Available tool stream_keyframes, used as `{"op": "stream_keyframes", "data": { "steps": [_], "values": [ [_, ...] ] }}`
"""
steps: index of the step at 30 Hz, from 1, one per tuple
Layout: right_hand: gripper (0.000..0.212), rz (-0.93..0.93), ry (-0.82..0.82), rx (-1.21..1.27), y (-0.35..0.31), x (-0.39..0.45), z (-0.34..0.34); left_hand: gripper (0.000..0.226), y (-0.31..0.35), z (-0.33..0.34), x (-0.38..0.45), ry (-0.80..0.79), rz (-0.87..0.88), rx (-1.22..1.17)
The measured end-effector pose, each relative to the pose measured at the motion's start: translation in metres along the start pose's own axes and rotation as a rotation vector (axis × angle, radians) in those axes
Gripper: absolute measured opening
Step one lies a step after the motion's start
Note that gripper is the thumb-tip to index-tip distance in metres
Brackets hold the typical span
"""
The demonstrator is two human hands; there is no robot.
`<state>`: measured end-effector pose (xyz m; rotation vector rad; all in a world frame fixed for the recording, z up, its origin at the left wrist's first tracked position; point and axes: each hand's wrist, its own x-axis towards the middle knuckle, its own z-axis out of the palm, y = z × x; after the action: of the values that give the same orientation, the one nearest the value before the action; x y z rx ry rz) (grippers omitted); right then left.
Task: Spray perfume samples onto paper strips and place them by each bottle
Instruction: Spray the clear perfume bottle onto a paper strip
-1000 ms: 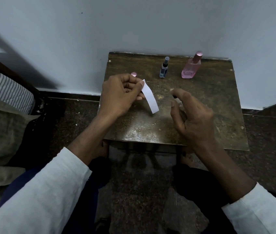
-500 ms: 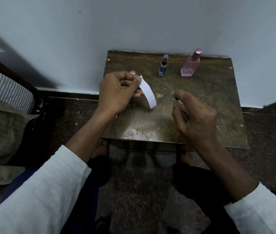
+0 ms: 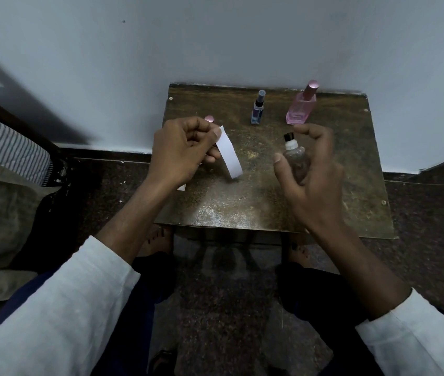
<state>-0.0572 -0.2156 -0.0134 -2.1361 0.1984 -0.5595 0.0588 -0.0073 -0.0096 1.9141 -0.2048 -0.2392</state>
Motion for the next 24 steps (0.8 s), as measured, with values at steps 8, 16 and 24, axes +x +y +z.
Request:
{"op": "stream_keyframes", "data": {
  "steps": [8, 16, 24],
  "values": [
    [0.031, 0.120, -0.064, 0.146, -0.001, 0.005, 0.011, 0.017, -0.002, -0.007, -0.002, -0.046, 0.008, 0.020],
    [0.029, 0.116, -0.009, 0.149, -0.002, 0.011, 0.019, 0.017, -0.004, -0.013, -0.002, -0.182, -0.012, 0.036],
    [0.026, 0.096, 0.013, 0.128, -0.008, 0.016, 0.028, 0.009, -0.011, -0.013, -0.004, -0.250, 0.039, 0.194]
  ]
}}
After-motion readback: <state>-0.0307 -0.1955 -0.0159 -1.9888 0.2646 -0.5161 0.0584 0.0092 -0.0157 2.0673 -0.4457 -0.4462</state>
